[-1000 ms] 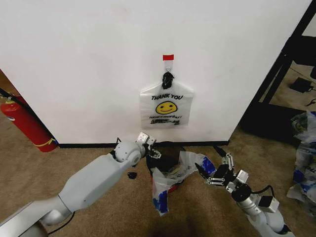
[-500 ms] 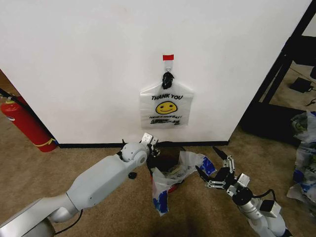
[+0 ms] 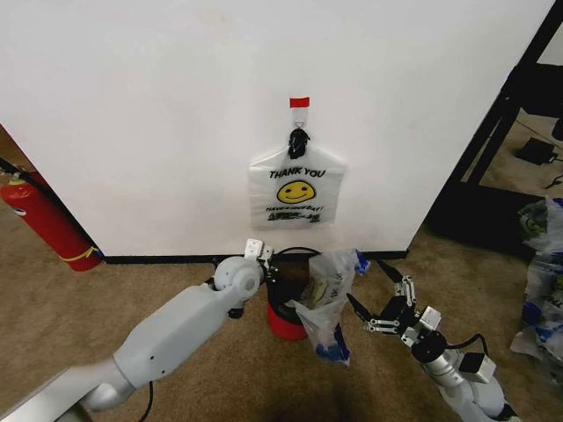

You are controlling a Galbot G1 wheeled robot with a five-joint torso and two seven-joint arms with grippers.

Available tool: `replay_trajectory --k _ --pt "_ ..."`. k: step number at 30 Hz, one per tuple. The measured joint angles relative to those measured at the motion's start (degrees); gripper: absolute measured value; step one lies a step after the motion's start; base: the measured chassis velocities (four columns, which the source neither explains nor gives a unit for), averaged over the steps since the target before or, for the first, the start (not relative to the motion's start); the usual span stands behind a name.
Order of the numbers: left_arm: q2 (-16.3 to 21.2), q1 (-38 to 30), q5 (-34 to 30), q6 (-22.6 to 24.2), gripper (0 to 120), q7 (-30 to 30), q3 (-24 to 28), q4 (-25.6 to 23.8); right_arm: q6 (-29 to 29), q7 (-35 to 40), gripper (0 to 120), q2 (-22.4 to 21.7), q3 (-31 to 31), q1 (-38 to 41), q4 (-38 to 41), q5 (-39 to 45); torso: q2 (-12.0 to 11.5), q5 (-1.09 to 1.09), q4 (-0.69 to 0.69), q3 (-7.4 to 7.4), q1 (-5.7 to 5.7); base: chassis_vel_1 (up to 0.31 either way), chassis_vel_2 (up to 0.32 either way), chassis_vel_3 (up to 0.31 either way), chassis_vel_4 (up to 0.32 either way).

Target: Pick up the garbage bag from the wall and place it over the trash bin.

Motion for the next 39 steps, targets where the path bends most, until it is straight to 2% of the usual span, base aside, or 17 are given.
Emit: replay_trajectory --k 2,3,7,9,11,16,19,22,24,25,29,39 --pt "0.7 4.9 -2.7 0.0 2 -2.9 -4.7 -5.0 0.2 -0.4 100 0.1 -0.2 0.1 -0.6 0.0 0.0 0.0 0.01 0.0 0.0 0.0 0.0 0.0 0.0" --pt "0.7 4.9 -2.7 0.0 2 -2.9 -4.7 -5.0 0.2 -0.4 100 0.1 -0.2 0.1 -0.6 0.0 0.0 0.0 0.01 0.0 0.0 0.0 0.0 0.0 0.0" --pt "0.3 14.6 -4.4 -2.3 2 -5.5 -12.2 -12.1 0.3 -0.9 100 0.2 -0.8 0.4 -1.4 0.0 0.0 -0.02 -0.01 0.0 0.0 0.0 0.0 0.0 0.0" --pt "-1.6 20.0 -4.8 -5.2 2 -7.2 -16.2 -14.7 0.3 -0.9 100 0.2 -1.1 0.7 -1.4 -0.2 0.0 -0.02 -0.01 -0.01 0.0 0.0 0.0 0.0 0.0" --pt "-2.3 21.4 -4.9 -6.0 2 -7.7 -17.0 -15.3 0.3 -0.9 100 0.2 -1.1 0.8 -1.4 -0.3 0.0 -0.02 0.0 0.0 0.0 0.0 0.0 0.0 0.0" --pt "-8.4 28.9 -4.9 -12.0 2 -12.6 -21.1 -19.2 0.3 -0.9 100 0.5 -0.9 0.2 -1.0 -0.9 0.0 0.0 -0.05 -0.01 0.0 0.0 0.0 0.0 0.0" --pt "-10.3 31.6 -3.1 -14.7 2 -13.7 -21.5 -20.0 0.3 -0.9 100 0.7 -0.9 0.2 -0.9 -1.2 0.0 -0.02 -0.02 -0.01 0.0 0.0 0.0 0.0 0.0" --pt "-12.7 35.0 1.9 -18.6 2 -13.5 -21.3 -20.2 0.4 -1.1 100 0.9 -1.1 0.3 -1.1 -1.3 0.0 0.0 -0.02 -0.01 0.0 0.0 0.0 0.0 0.0" --pt "-13.9 37.1 6.5 -21.0 2 -11.9 -20.6 -20.1 0.5 -1.3 100 0.8 -1.1 0.5 -1.5 -1.2 0.0 -0.01 -0.02 -0.01 -0.01 0.0 0.0 0.0 0.0" --pt "-13.9 37.1 6.5 -21.0 2 -11.9 -20.6 -20.1 0.5 -1.3 100 0.8 -1.1 0.5 -1.5 -1.2 0.0 -0.01 -0.02 -0.01 -0.01 0.0 0.0 0.0 0.0" --pt "-15.2 39.7 14.8 -24.1 2 -6.6 -18.4 -19.1 0.6 -1.5 100 0.3 -1.2 1.1 -2.4 -0.8 0.0 -0.01 -0.01 0.0 -0.01 0.0 0.0 0.0 0.0" --pt "-19.2 37.5 15.1 -24.4 2 -5.7 -17.0 -14.0 0.6 -1.5 100 -0.9 -1.2 1.8 -3.0 0.5 0.0 -0.02 -0.03 0.0 0.0 0.0 0.0 0.0 0.0"
